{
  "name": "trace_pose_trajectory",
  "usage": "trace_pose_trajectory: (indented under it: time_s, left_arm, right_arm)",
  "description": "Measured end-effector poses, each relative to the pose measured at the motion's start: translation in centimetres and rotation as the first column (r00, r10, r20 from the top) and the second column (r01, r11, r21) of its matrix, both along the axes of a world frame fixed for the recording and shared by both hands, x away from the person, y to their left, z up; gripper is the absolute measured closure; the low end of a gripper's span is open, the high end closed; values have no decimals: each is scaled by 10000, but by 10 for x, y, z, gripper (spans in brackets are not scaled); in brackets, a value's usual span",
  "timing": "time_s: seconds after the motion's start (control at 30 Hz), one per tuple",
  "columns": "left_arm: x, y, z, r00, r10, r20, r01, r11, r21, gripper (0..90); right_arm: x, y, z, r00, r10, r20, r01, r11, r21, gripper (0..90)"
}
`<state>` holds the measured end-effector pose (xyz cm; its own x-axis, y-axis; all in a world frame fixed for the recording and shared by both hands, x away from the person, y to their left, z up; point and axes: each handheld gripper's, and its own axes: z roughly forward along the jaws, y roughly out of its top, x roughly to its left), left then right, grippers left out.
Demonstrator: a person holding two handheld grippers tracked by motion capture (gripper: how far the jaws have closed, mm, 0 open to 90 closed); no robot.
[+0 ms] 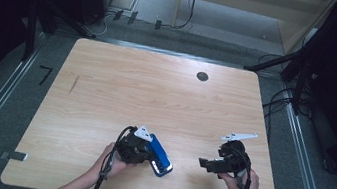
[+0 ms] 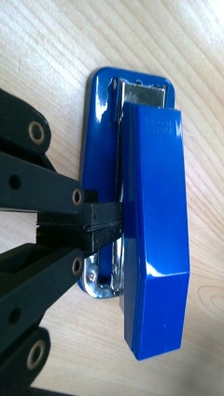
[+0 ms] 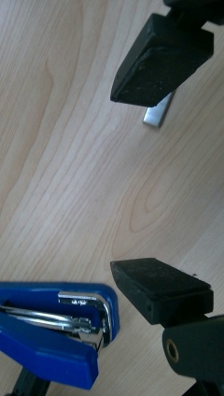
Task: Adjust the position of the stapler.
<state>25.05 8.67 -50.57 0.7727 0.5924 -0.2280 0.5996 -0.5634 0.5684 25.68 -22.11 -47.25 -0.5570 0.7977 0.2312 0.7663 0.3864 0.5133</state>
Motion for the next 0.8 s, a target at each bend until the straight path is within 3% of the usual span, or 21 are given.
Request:
trace_pose_trajectory:
  time_s: [0.13, 0.27, 0.4, 0.43, 0.5, 0.67, 0.8]
  left_arm:
    - [1, 2, 0, 10000, -12, -11, 12, 9999, 105, 894]
    - [2, 5, 1, 10000, -29, -72, 30, 9998, 219, 786]
    - [4, 11, 3, 9996, 266, -58, -263, 9987, 431, 609]
    - [4, 13, 4, 9992, 396, -29, -394, 9980, 496, 510]
    - [6, 18, 6, 9982, 585, 127, -592, 9962, 645, 480]
    - [12, 29, 9, 9916, 1181, 521, -1224, 9886, 877, 299]
    - [18, 37, 9, 9823, 1711, 764, -1791, 9771, 1149, 178]
  right_arm:
    - [-1, 7, 0, 10000, 45, -62, -45, 10000, -65, 160]
    - [-3, 14, 2, 9998, 209, 16, -209, 9998, -36, 161]
    - [-4, 17, 3, 9996, 293, -3, -293, 9996, -4, 161]
    - [-4, 17, 3, 9995, 326, 48, -326, 9995, 55, 161]
    - [-5, 18, 3, 9996, 297, 37, -297, 9995, 49, 161]
    - [-3, 23, 1, 9988, 487, -10, -487, 9988, 90, 160]
    - [-3, 28, 0, 9978, 662, -1, -662, 9978, 99, 147]
